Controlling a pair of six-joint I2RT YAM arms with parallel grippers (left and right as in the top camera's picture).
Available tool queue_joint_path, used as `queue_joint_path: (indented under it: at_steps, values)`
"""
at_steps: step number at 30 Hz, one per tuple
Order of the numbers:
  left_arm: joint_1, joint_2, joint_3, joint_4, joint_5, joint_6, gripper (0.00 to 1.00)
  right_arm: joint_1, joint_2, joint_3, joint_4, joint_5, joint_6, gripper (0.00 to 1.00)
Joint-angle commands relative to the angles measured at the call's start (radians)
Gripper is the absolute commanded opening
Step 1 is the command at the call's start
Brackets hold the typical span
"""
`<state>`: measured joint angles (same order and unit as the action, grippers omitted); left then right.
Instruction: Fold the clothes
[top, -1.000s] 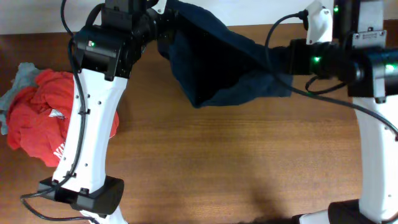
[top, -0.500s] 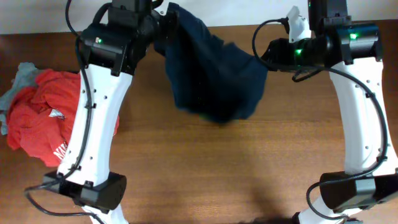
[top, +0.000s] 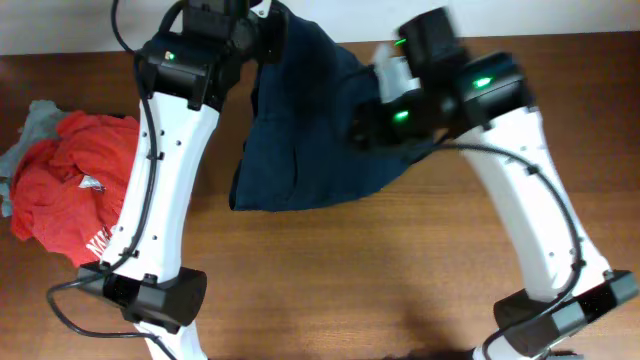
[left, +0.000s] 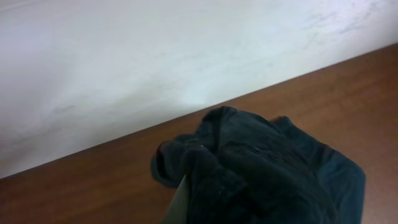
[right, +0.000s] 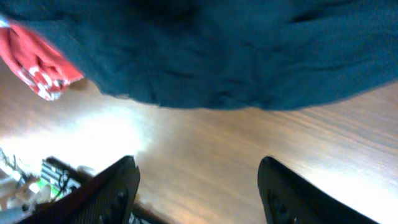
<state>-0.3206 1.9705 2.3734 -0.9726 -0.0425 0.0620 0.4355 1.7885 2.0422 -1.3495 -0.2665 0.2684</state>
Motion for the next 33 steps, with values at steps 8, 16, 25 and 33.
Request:
queue_joint_path:
  at_steps: [8, 16, 25, 33]
  values:
    - [0.072, -0.003, 0.018, 0.026, -0.018, -0.018, 0.01, 0.281, -0.026, -0.316, 0.284, 0.229, 0.212, 0.65]
    - [0.075, -0.003, 0.018, 0.026, -0.018, -0.025, 0.01, 0.424, -0.026, -0.636, 0.788, 0.261, 0.273, 0.66]
    - [0.074, -0.003, 0.018, 0.030, -0.014, -0.048, 0.01, 0.501, 0.045, -0.708, 1.106, 0.281, 0.171, 0.66]
    - [0.074, -0.003, 0.018, 0.030, -0.014, -0.048, 0.01, 0.504, 0.133, -0.708, 1.179, 0.341, 0.278, 0.67]
